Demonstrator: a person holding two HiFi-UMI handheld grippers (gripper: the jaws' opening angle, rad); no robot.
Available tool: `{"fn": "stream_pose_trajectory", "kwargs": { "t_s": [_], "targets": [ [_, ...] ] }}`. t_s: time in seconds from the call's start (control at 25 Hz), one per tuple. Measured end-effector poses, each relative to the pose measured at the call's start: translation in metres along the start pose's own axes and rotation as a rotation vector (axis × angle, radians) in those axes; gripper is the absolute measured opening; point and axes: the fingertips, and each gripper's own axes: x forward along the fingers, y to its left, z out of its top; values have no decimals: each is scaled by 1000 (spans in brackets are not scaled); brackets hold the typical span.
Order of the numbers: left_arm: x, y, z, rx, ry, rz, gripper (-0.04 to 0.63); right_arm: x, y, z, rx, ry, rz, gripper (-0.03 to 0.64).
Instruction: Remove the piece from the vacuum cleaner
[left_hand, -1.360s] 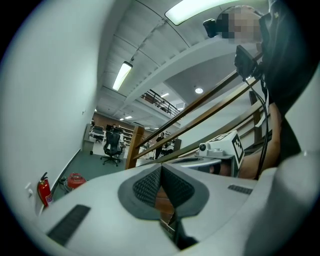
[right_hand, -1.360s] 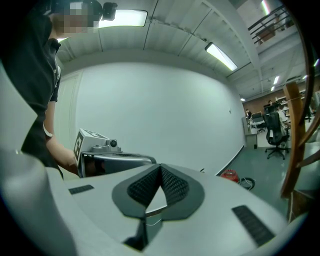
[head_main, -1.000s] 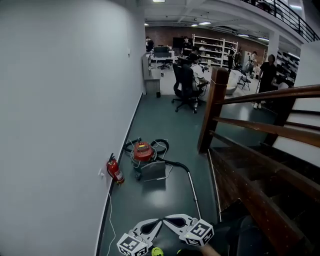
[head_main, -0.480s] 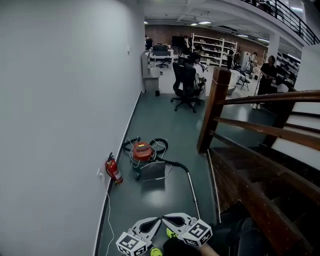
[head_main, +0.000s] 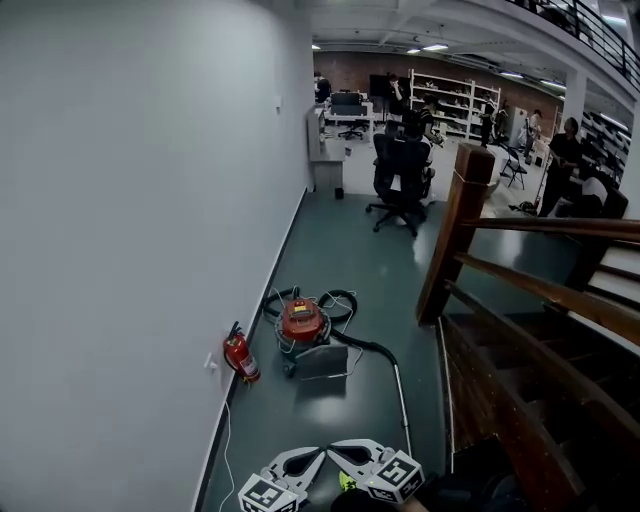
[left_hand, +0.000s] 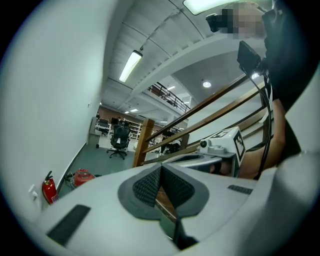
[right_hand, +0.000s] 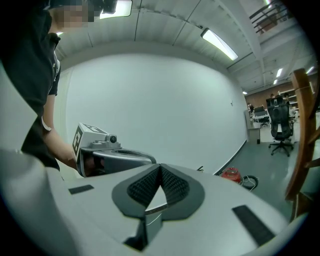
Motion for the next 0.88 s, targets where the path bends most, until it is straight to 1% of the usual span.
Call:
{"fn": "stream_pose_trajectory", "kwargs": {
  "t_s": [0.28, 0.48, 0.72, 0.88],
  "targets": [
    [43, 25, 12, -10, 19, 19, 8, 8, -49, 9, 13, 20, 5, 14],
    [64, 36, 12, -19, 33, 38, 8, 10, -77, -2, -17, 81, 22, 14],
    [90, 50, 12, -33, 52, 61, 8, 12, -104, 2, 6, 101, 51, 14],
    [109, 59, 13, -48, 65, 76, 8, 15, -128, 4, 14, 96, 70, 14]
  ]
}}
